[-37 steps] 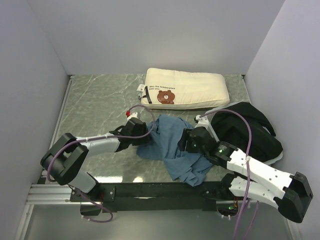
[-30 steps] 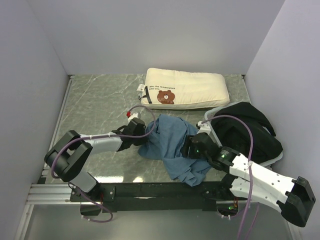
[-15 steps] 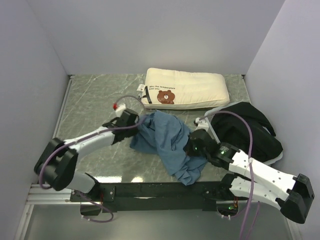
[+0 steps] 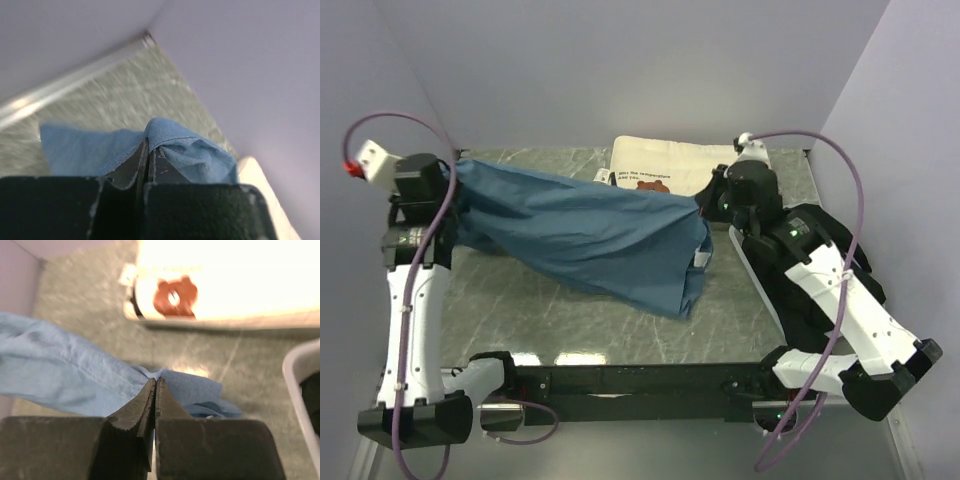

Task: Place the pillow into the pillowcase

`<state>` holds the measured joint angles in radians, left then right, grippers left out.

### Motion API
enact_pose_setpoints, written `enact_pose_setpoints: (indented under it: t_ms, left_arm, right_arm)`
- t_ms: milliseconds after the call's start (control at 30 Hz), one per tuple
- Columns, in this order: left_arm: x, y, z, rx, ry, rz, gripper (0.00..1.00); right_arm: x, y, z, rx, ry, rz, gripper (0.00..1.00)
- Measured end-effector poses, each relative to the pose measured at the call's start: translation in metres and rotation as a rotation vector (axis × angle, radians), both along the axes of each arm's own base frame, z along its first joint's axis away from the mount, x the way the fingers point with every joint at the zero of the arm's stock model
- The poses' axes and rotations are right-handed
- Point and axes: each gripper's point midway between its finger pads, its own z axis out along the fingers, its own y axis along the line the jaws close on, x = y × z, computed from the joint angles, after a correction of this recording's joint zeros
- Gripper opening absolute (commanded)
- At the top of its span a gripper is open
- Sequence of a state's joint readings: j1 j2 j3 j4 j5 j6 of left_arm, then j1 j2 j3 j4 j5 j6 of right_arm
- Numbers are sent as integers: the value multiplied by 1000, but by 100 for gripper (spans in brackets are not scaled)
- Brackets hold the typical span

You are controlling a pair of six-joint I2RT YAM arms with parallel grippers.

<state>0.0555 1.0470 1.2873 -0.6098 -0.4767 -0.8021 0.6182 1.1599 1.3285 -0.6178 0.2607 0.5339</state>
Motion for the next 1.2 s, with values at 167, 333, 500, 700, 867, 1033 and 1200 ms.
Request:
enact_pose_setpoints:
  t_ms: [167,333,500,700,867,1033,1200]
  left_arm:
    - [-33,32,72,86,-73,101,1]
    - [-69,43,139,152,-169,164,1]
    - [-88,43,198,203,-264,173,1]
    - [-37,55,190,208,-197,161,1]
    - [63,86,69,128,111,105,10]
    - [122,99,-66,15,396,18,86]
    - [125,74,-67,-29,350,-108,92]
  right_arm:
    - [-2,-6,62,28,-99,7,0]
    - [-16,-10,107,92,-178,35,0]
    - [-34,-7,133,141,-215,98,0]
    - [0,34,111,130,-139,180,0]
    - [88,83,22,46,58,177,32]
    - [149,114,-95,-61,276,184,68]
    - [143,107,-116,-113,339,178,80]
